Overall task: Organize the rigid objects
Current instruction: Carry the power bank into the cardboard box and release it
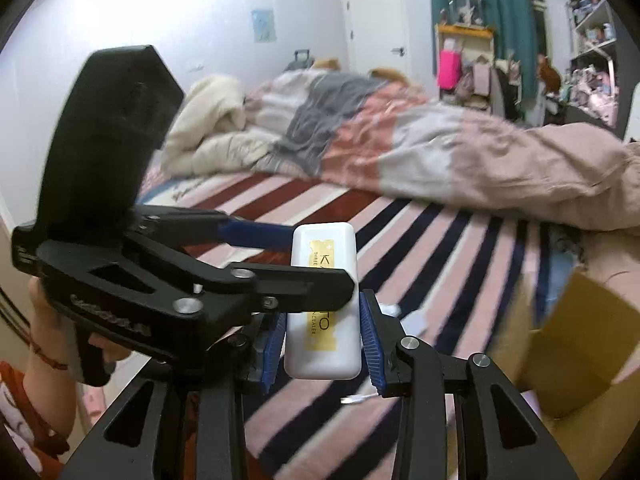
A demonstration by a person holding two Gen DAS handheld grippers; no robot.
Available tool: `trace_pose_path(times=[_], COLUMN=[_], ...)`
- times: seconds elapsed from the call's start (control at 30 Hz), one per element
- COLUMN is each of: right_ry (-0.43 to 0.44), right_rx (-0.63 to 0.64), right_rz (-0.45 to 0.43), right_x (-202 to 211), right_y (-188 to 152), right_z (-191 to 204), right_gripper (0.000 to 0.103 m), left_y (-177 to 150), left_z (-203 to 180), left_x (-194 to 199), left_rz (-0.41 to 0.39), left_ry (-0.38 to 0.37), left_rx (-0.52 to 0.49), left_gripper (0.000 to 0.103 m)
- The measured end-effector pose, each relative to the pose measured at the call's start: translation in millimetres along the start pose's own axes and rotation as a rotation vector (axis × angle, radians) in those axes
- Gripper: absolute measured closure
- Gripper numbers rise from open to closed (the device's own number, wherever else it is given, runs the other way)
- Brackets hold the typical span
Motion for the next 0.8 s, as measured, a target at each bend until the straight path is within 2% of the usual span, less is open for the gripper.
trace_pose_path(times=[0.07, 0.27, 0.4, 0.6, 0.7, 0.77, 0.8], right_ry=[-0.022, -0.08, -0.113, -0.11, -0.128, -0.119, -0.119], right_rx=[-0.027, -0.144, -0.202, -0.285, -0.288, -0.287, -0.283], right_rz=[-0.02, -0.031, 0.034, 0.168, 0.192, 0.197, 0.196], right_x=[13.6, 42.8, 47.2, 41.6, 42.0, 45.1, 45.4], right_y=[-1.2, -20.9, -35.0, -58.1, -62.7, -64.5, -63.7], right_z=[-19.4, -79.6, -114.2, -141.8, -144.2, -142.5, -140.8], right_gripper=[0.072, 0.072, 0.072, 0.072, 0.072, 0.072, 0.072], left_y=[11.9, 31.3, 31.9, 20.2, 18.9, 20.0, 21.1], left_z=[-18.3, -67.7, -90.0, -104.4, -105.2, -104.7, -104.5], left_x=[-17.9, -78.2, -120.0, -151.8, -154.0, -147.1, -139.1], left_rz=[0.023, 0.12, 0.227, 0.335, 0.342, 0.324, 0.305], left_ry=[-0.054, -0.079, -0.071, -0.034, -0.013, 0.002, -0.002], left_rx=[-0.021, -0.111, -0.156, -0.205, -0.207, -0.211, -0.214], left_gripper=[0.06, 0.061, 0.061, 0.061, 0.05, 0.034, 0.032])
Point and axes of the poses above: each gripper's, at about its wrist camera, not at the fingertips, and x roughly against the way its jaws point, z to its left, y to its top, the point moved 3 cm from there along -x, roughly the way its jaws point, and after that the axes turned 2 degrees about -y, right-handed, at the moved point
